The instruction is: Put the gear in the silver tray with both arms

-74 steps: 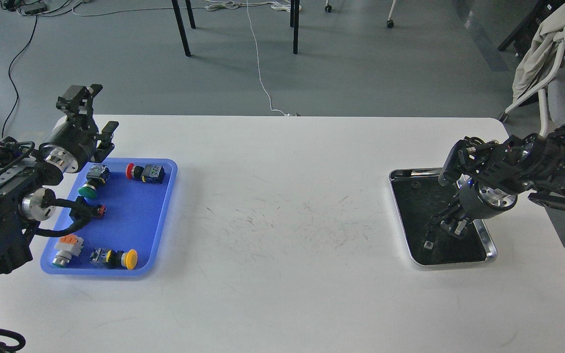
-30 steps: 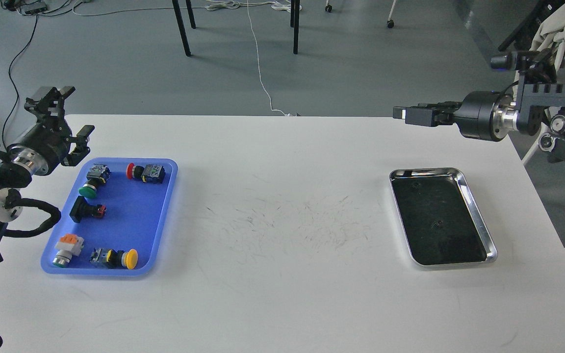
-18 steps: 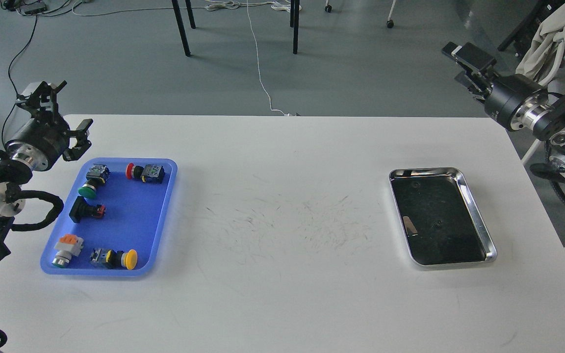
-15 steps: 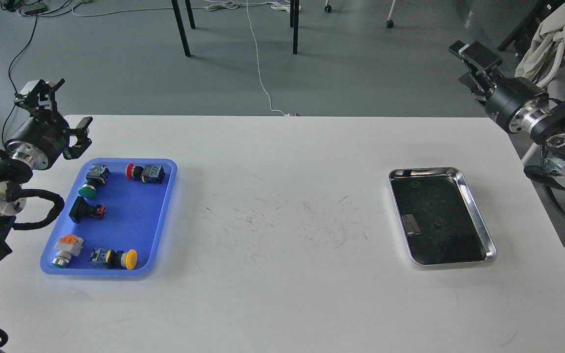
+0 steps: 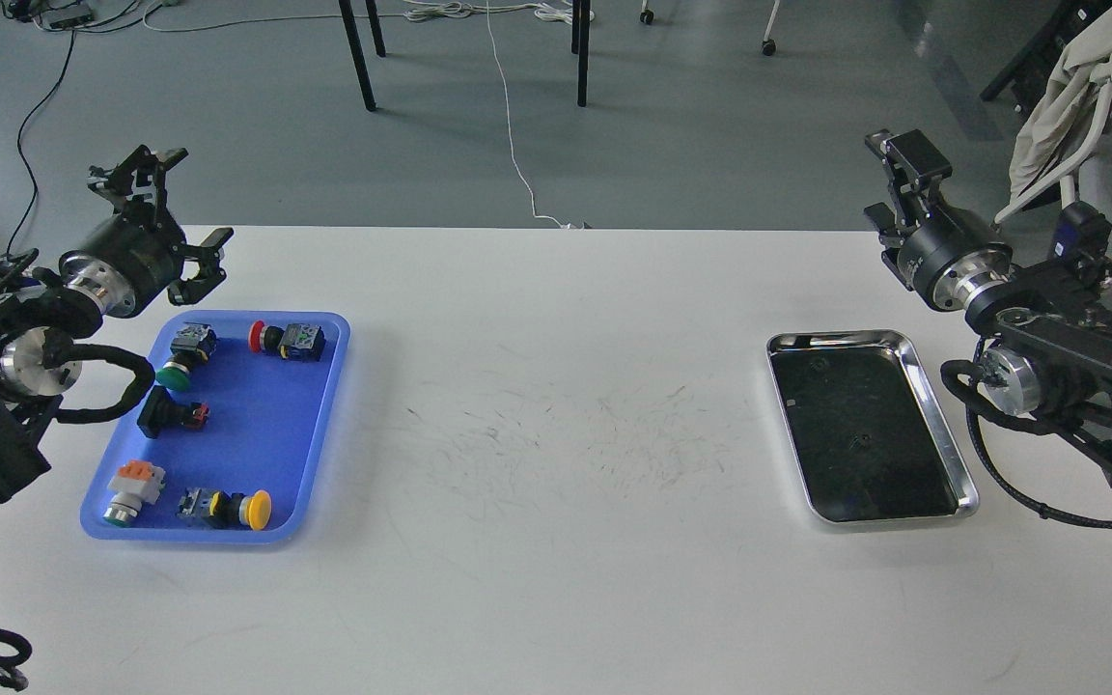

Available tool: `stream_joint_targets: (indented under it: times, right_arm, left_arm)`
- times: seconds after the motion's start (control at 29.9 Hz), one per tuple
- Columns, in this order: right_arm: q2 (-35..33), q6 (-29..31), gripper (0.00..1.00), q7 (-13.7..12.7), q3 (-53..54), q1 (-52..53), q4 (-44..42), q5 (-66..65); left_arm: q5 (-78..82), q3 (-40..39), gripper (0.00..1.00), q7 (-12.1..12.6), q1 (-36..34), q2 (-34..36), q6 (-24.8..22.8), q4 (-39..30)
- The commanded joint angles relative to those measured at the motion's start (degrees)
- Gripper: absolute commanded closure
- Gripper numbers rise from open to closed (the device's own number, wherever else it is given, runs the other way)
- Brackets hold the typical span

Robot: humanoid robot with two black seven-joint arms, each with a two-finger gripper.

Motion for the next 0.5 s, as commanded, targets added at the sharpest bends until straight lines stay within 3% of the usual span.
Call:
stream_joint_targets:
  times: [0.0, 0.17, 0.33, 0.47]
  right_arm:
    - [0.78, 0.61, 0.05, 0.59, 0.81, -0.39, 0.23, 0.11]
    - [0.78, 1.84, 0.05, -0.55, -0.5, -0.74, 0.85, 0.02]
    - [0.07, 7.73, 0.01, -0.73, 3.09, -1.79, 1.2, 0.11]
    - [1.3, 7.38, 0.01, -4.15, 7.38, -2.32, 1.29, 5.09]
  left_arm:
    - [-0.06, 0.27, 0.02, 0.49, -0.9, 0.39, -0.01, -0.84]
    - [-0.06, 0.62, 0.01, 0.31, -1.52, 0.39, -0.01, -0.84]
    - [-0.06, 0.62, 0.01, 0.4, -1.79, 0.47, -0.01, -0.92]
    - [-0.15, 0.62, 0.01, 0.58, -1.87, 0.21, -0.01, -0.84]
